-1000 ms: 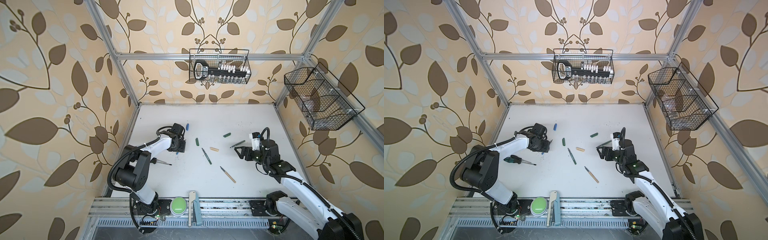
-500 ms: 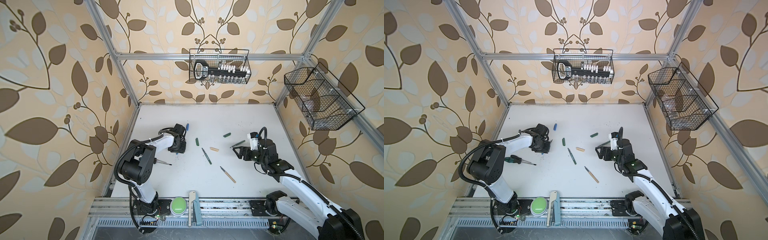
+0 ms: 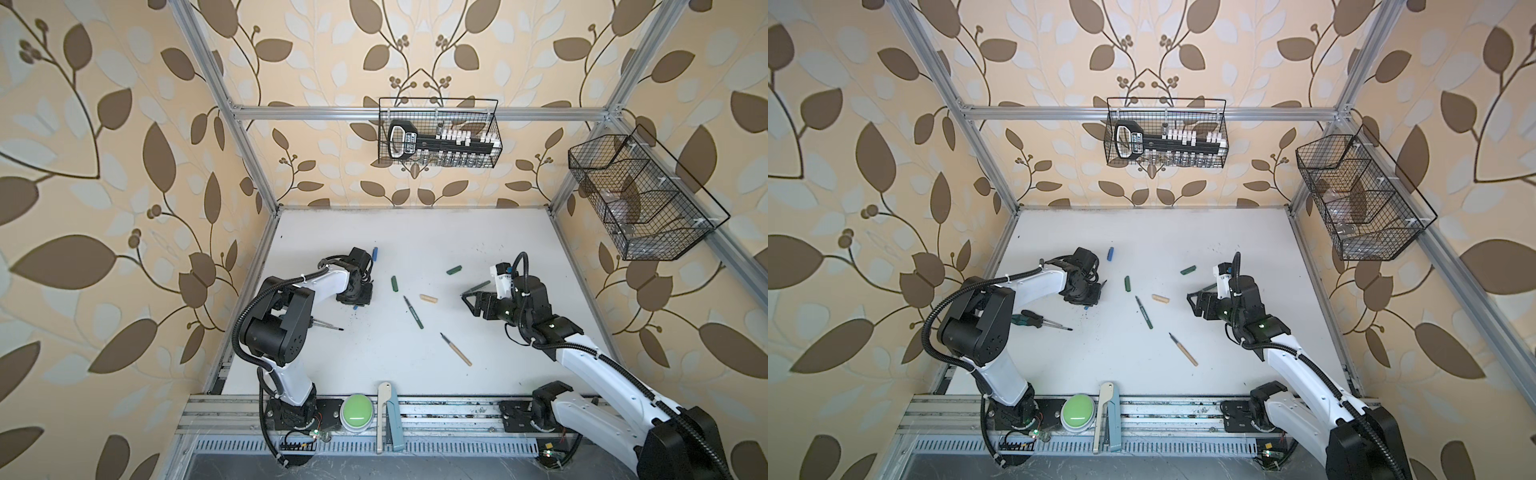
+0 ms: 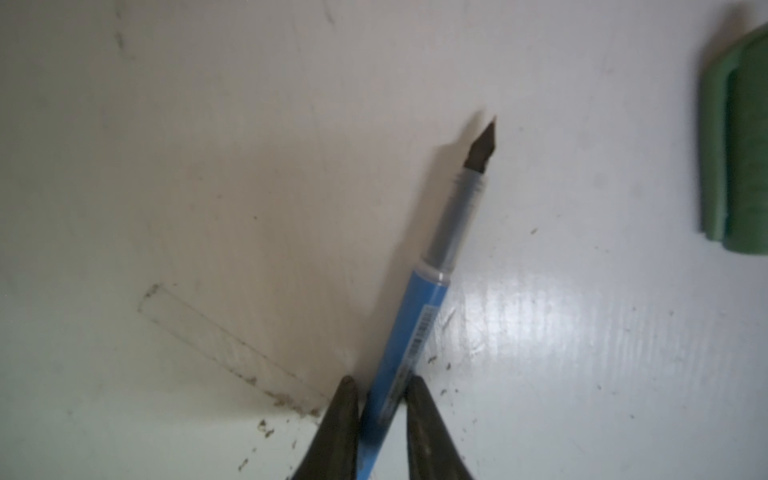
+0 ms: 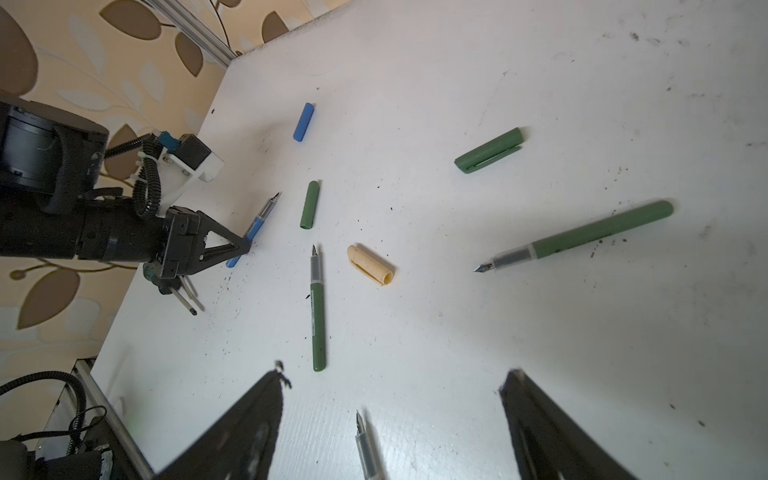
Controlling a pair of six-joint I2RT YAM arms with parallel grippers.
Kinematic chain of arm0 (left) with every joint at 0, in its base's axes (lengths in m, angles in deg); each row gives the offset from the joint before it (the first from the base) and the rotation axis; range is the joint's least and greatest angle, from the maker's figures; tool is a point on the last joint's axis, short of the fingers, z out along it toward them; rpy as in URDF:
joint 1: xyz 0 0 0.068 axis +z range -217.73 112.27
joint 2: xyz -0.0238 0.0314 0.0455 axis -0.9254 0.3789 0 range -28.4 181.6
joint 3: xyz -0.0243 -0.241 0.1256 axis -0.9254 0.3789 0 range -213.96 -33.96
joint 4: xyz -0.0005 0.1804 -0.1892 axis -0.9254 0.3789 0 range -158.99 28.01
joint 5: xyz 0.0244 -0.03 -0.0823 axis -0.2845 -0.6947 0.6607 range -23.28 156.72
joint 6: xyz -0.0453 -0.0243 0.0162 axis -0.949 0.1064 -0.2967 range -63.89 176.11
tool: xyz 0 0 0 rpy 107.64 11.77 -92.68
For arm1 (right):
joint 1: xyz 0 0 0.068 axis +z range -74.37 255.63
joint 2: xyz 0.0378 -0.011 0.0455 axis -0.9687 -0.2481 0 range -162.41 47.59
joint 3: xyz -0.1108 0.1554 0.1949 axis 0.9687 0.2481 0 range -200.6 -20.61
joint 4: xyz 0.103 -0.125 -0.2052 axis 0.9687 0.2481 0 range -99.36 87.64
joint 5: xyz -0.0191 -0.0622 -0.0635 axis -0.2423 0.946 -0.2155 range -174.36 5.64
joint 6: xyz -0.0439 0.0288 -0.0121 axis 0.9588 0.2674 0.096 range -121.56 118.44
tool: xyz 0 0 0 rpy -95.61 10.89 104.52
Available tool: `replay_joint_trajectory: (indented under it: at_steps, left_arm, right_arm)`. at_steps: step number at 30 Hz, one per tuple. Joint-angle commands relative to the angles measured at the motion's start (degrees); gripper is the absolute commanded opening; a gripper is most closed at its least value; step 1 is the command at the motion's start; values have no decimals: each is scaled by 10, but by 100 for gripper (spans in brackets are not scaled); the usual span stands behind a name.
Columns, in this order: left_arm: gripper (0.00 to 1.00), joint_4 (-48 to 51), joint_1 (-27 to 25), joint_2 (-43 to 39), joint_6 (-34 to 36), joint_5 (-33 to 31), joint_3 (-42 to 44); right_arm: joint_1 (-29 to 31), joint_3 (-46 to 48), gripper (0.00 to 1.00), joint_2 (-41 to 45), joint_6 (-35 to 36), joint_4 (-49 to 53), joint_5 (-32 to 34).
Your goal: Insert the pens into the pen caps
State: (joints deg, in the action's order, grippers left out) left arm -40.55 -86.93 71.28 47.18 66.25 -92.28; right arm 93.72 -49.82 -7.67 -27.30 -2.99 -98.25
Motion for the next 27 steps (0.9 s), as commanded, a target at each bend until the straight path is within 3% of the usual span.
replay_joint_trajectory:
  at_steps: [1, 10, 16, 27]
  left_arm:
    - [15, 10, -6, 5, 5, -2, -13]
    - [1, 12, -6, -3, 14, 17, -10]
    - [0, -2, -23, -41, 26, 75, -5]
    - [4, -66, -101, -92, -1, 168, 2]
  right_arm:
    - [6, -20, 84, -3, -6, -7, 12]
    - [22, -24, 84, -30, -15, -19, 12]
    - [65, -29, 83, -71, -69, -76, 26]
    - [179, -78, 80, -255, -187, -261, 46]
